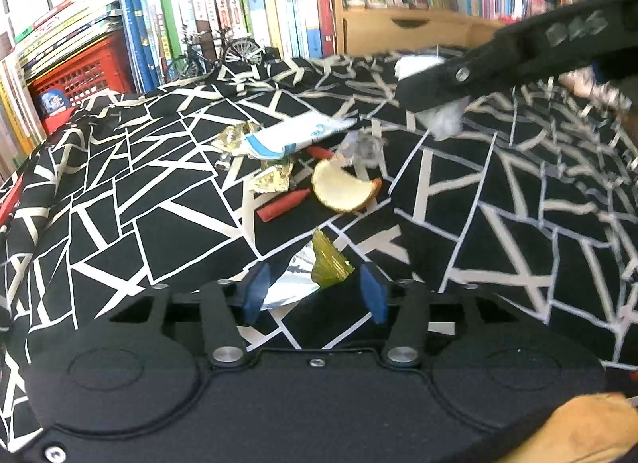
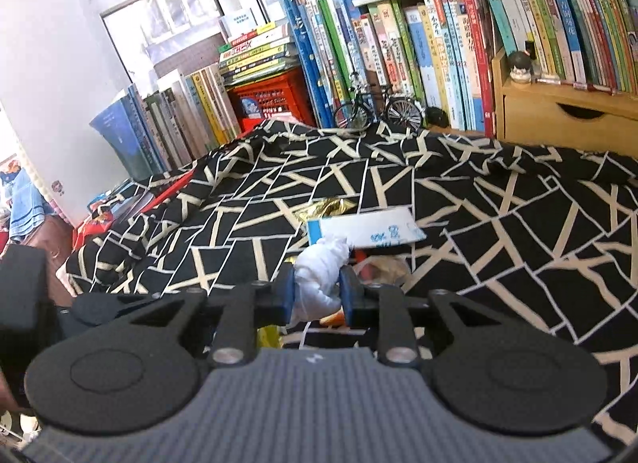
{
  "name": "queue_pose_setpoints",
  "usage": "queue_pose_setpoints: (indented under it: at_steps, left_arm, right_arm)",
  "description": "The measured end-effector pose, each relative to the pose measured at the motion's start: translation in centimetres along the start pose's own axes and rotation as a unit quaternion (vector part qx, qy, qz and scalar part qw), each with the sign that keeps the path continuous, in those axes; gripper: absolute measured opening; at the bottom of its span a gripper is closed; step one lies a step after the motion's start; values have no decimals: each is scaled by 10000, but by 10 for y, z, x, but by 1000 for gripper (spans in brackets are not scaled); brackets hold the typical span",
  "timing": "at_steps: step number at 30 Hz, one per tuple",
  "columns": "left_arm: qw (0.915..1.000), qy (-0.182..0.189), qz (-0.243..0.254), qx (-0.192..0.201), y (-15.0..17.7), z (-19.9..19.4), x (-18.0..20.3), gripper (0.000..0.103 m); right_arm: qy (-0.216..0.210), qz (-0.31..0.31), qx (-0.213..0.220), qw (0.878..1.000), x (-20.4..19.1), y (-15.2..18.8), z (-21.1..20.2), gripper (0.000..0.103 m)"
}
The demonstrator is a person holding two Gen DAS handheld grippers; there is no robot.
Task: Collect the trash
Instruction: 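Carry the white tissue and yellow-green wrapper over to the black bin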
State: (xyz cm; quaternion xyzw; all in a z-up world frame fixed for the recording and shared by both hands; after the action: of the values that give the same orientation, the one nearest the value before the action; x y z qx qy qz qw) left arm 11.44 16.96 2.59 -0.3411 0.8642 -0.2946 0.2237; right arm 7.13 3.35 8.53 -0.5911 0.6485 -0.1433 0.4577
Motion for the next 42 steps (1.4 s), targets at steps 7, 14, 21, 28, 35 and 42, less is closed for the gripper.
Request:
queue_pose_setpoints:
  at_steps: [7, 14, 21, 28, 35, 42]
  left_arm:
    - [9997, -215, -38, -83, 2, 28, 6, 88]
    - [9989, 223, -374, 148, 7, 24, -1, 26]
    - [9993, 51, -196, 311, 4, 12, 9, 24]
    - [9965, -47, -351, 756, -7, -25, -4, 25]
    - [9918, -232, -716, 1031, -1, -60, -22, 25]
    - [9894, -192, -767, 1220, 13, -82, -31, 25]
  right_arm:
    - [-85, -72, -241, 9996, -3, 12, -6, 32]
    - [-31, -37, -227, 9997, 10, 10, -8, 32]
    - [-10, 68, -184, 9998, 15, 10, -8, 32]
    - [-10, -31, -90, 10000, 6, 6, -12, 32]
    - [118, -85, 157, 9998, -11, 1, -23, 32]
    - [222, -65, 305, 9993, -38, 8, -33, 32]
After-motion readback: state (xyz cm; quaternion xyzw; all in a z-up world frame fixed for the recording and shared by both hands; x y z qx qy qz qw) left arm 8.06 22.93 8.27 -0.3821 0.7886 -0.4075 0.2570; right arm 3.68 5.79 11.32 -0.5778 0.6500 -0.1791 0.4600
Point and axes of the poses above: each gripper's, at about its wrist camera, not at the fingertips, and z roughly the way its jaws point, x to its right, y to its underside, the point moved 4 cm from there along z, roughly the way its jaws point, and after that the axes turned 7 degrees about -y, right-handed, at the moved point
